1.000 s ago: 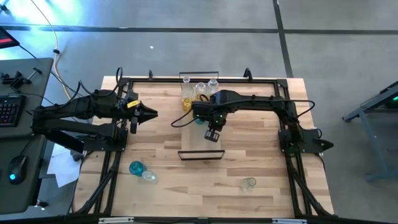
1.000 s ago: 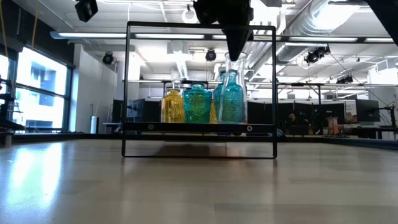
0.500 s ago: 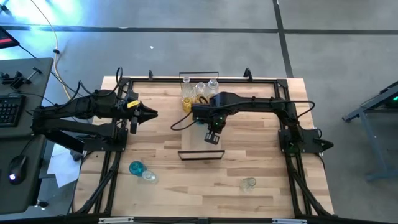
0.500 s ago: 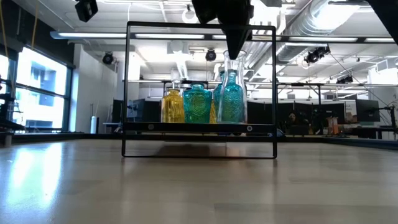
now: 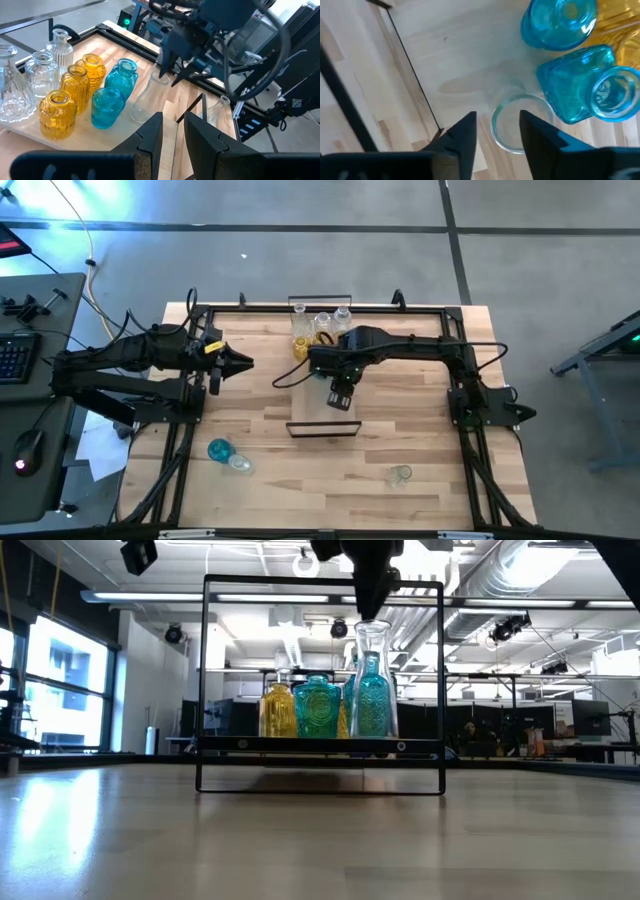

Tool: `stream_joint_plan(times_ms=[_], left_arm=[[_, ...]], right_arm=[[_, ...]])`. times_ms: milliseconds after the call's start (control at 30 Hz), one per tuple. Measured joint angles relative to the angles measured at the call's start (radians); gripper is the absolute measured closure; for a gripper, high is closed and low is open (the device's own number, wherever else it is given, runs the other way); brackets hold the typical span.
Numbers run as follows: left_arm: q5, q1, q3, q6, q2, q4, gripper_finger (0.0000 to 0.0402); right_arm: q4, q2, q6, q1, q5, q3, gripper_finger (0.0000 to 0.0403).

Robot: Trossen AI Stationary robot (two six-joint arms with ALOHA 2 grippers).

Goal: Sort vases onto shelf
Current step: Put the top transparent flower vase on the shelf, then put the blue flower vase on the shelf aligned with the other blue flower vase

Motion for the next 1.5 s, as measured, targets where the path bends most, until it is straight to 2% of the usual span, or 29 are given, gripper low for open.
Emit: stream_joint_plan(times_ms=[200,467,567,700,800,900,1033,1267,1367,1500], left_arm=[[0.0,0.0,0.0,0.0,0.0,0.0,0.033],[0.012,0.0,0.0,0.001,0.0,0.0,0.033],[0.104,0.0,0.0,0.0,0.0,0.0,0.033],[0.296,0.0,0.0,-0.043,0.0,-0.036,0.033],[0.406,-0.002,0.0,-0.102,0.0,-0.145,0.033],[0.453,-0.037,0.0,-0.121,0.0,-0.322,0.0327],[0.438,-0.116,-0.001,-0.117,0.0,-0.468,0.031],[0.441,-0.247,-0.008,-0.207,0.009,-0.475,0.0248],[0.383,-0.298,-0.008,-0.25,0.024,-0.497,0.0217],[0.231,-0.363,-0.01,-0.263,0.085,-0.635,0.0188]], right_arm=[[-0.038,-0.002,0.026,0.003,0.013,0.06,0.0243],[-0.02,-0.016,0.041,0.031,0.052,0.158,0.0242],[-0.029,-0.057,0.053,0.034,0.076,0.157,0.0241],[-0.037,-0.106,0.091,0.039,0.076,0.154,0.0234],[-0.032,-0.142,0.132,0.047,0.08,0.161,0.0227],[-0.032,-0.175,0.171,0.059,0.122,0.163,0.022],[-0.038,-0.201,0.208,0.074,0.189,0.161,0.0216],[-0.037,-0.211,0.227,0.079,0.211,0.16,0.0217],[-0.037,-0.211,0.221,0.078,0.214,0.16,0.0217],[-0.038,-0.214,0.177,0.078,0.264,0.16,0.0217]])
